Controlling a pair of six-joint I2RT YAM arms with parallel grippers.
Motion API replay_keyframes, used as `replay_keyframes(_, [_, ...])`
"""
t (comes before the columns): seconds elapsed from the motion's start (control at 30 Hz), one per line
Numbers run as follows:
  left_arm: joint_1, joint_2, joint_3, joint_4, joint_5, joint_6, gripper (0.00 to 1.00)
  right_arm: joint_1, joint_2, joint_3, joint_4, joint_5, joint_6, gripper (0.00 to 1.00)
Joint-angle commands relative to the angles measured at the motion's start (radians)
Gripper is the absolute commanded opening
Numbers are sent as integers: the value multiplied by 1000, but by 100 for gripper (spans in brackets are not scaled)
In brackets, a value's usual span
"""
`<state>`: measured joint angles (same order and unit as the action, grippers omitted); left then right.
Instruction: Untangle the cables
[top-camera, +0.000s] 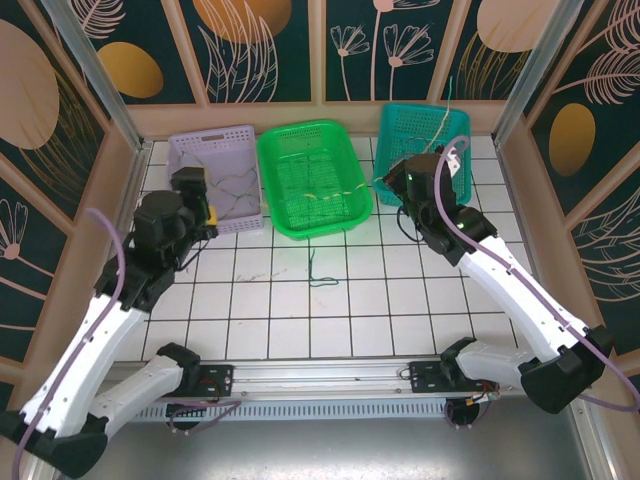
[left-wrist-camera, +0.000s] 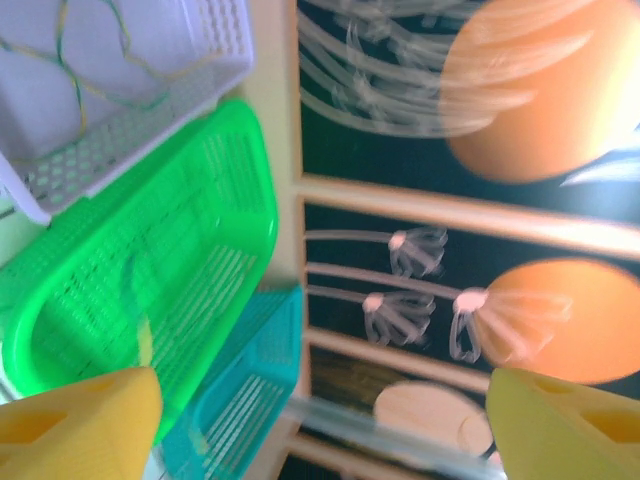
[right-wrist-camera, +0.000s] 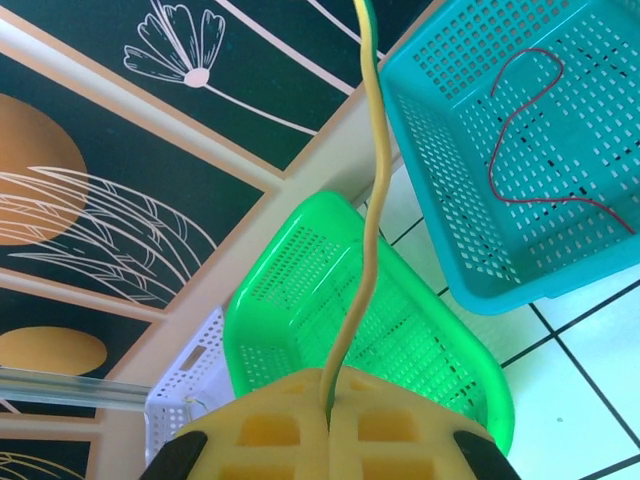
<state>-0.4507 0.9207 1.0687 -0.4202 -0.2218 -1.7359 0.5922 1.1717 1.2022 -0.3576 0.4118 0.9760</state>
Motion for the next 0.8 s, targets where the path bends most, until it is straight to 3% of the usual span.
replay_keyframes(0.0, [-31,169,72,147,274,120,83,22,15,30,-4,6,59,0])
replay_keyframes(0.1, [-127,296,108,220,337,135,85,35,65,64,-12,-7,100,0])
replay_keyframes(0.2, [-188,356,94,300,325,90,87,51,121,118,-24,-34,122,0])
replay_keyframes(0.3, [-196,399,129,284,288,128,87,75,168,179,-62,-48,128,0])
replay_keyframes(0.47, [-195,462,163,201,243,247,78,99,189,198,-82,-79,141,0])
replay_keyframes(0.53, [-195,471,150,184,234,268,71,101,192,198,-92,-91,140,0])
replay_keyframes(0.63, [-193,462,119,189,207,301,50,101,194,201,-103,-105,133,0])
replay_keyframes(0.73, [-191,482,146,130,205,368,46,100,196,212,-102,-116,98,0])
replay_keyframes(0.77, [-191,488,156,105,203,391,37,98,202,223,-108,-117,84,0])
